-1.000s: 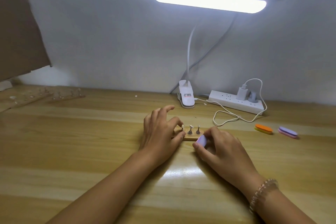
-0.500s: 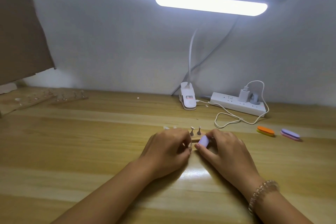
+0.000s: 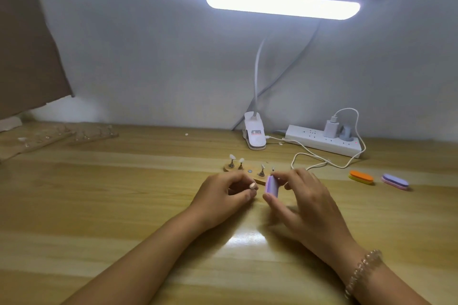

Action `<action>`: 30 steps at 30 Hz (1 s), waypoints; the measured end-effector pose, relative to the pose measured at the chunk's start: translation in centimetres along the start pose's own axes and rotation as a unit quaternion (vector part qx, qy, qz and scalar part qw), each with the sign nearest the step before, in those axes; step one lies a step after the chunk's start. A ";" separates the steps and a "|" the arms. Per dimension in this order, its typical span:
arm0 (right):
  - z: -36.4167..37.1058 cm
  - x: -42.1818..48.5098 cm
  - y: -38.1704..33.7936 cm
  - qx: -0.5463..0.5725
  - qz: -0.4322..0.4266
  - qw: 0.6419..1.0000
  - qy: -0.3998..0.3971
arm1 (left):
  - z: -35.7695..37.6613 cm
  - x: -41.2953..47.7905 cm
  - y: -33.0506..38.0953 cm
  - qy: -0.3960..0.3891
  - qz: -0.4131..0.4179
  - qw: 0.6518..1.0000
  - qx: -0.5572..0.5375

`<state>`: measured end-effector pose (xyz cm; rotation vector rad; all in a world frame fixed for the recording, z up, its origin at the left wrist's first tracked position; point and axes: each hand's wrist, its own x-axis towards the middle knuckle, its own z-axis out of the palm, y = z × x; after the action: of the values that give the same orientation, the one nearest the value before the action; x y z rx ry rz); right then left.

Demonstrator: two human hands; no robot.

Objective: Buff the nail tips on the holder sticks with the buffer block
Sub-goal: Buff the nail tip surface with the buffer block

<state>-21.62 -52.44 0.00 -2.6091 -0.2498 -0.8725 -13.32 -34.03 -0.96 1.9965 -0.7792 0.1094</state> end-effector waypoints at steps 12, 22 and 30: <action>0.3 0.1 -0.9 -0.026 -0.027 0.999 -0.026 | -0.1 0.1 0.1 -0.090 0.000 0.995 0.047; 0.7 -0.1 -0.5 -0.005 -0.027 0.999 -0.016 | 0.0 0.1 0.0 -0.104 0.002 0.992 0.066; 1.0 0.1 -0.2 -0.011 -0.035 0.999 0.001 | 0.1 0.0 -0.2 -0.098 0.014 0.993 0.064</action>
<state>-21.11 -51.90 -0.61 -2.6337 -0.3348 -0.9057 -13.23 -34.06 -1.12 2.1414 -0.9456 -0.0228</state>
